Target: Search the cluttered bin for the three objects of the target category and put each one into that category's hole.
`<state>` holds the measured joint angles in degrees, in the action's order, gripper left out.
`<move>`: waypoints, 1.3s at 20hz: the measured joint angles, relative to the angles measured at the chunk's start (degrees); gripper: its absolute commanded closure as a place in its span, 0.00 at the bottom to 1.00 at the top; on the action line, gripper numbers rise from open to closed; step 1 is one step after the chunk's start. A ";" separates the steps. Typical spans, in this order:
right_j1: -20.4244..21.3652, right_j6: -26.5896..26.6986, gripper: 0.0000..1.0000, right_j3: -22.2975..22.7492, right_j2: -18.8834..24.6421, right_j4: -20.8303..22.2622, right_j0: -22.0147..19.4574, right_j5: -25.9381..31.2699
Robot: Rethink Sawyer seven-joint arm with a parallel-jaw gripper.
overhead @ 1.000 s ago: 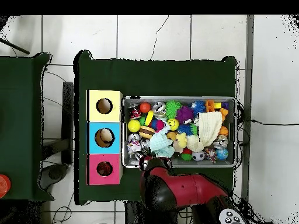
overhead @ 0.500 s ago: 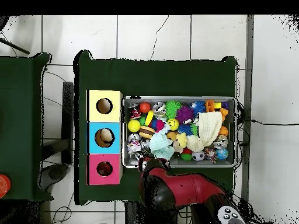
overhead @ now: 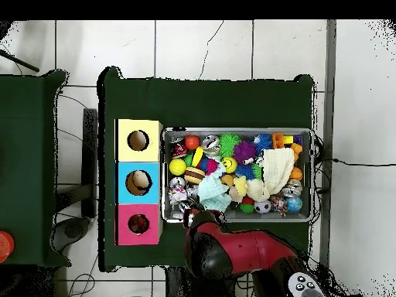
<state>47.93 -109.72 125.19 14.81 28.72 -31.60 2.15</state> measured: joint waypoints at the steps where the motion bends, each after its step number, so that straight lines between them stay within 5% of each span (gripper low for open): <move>1: -0.02 0.00 1.00 0.01 0.01 0.00 0.00 0.00; 10: -1.37 0.00 1.00 -0.01 0.04 0.01 -0.15 0.00; 26: -11.66 0.00 1.00 -4.69 0.91 3.14 -4.60 -0.02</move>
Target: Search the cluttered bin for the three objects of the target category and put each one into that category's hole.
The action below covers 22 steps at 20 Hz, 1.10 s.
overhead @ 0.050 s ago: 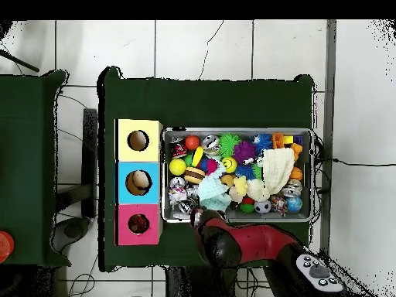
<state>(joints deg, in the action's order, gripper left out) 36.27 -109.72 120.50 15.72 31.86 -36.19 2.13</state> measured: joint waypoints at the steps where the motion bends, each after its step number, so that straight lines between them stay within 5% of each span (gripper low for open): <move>1: -0.50 0.00 1.00 -0.39 0.12 0.42 -0.14 0.00; 11: -1.54 0.00 1.00 -2.36 0.91 3.24 -0.33 0.00; 22: 2.02 0.00 1.00 -2.34 2.44 3.97 -1.02 0.04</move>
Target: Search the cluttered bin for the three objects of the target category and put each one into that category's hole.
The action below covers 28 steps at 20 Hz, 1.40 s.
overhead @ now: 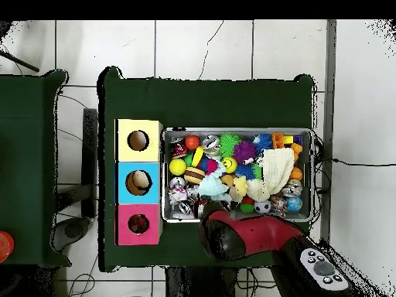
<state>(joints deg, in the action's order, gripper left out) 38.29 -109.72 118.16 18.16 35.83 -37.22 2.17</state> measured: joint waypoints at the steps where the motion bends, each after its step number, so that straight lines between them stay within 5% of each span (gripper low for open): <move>1: 0.31 0.00 1.00 0.00 0.16 0.00 -0.05 0.04; 14: 8.64 0.00 1.00 0.28 5.64 -0.82 -4.94 6.09; 25: 10.03 0.00 1.00 1.25 16.85 -0.79 -24.39 9.28; 26: 10.04 0.00 0.00 1.24 17.51 -0.73 -26.66 10.46; 28: 10.04 0.00 0.00 1.25 17.61 -0.72 -27.23 10.92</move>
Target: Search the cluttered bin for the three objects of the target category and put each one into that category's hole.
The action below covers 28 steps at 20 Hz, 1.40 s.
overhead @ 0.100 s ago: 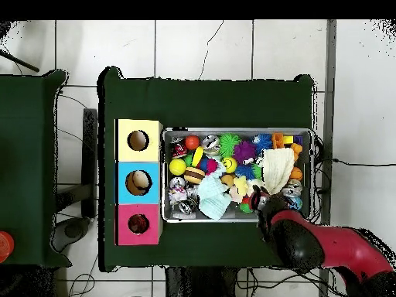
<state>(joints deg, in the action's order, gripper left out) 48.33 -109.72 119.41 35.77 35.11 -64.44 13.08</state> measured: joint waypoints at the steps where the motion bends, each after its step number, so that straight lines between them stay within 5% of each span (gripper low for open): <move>1: 0.00 0.00 0.00 0.00 0.05 0.00 -0.28 0.23; 20: 2.48 0.00 0.00 0.03 1.91 0.11 6.99 2.38; 28: 8.13 0.00 0.00 0.05 0.17 -2.06 21.27 4.29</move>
<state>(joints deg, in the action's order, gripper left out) 56.46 -109.72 119.46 35.93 33.04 -43.17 17.38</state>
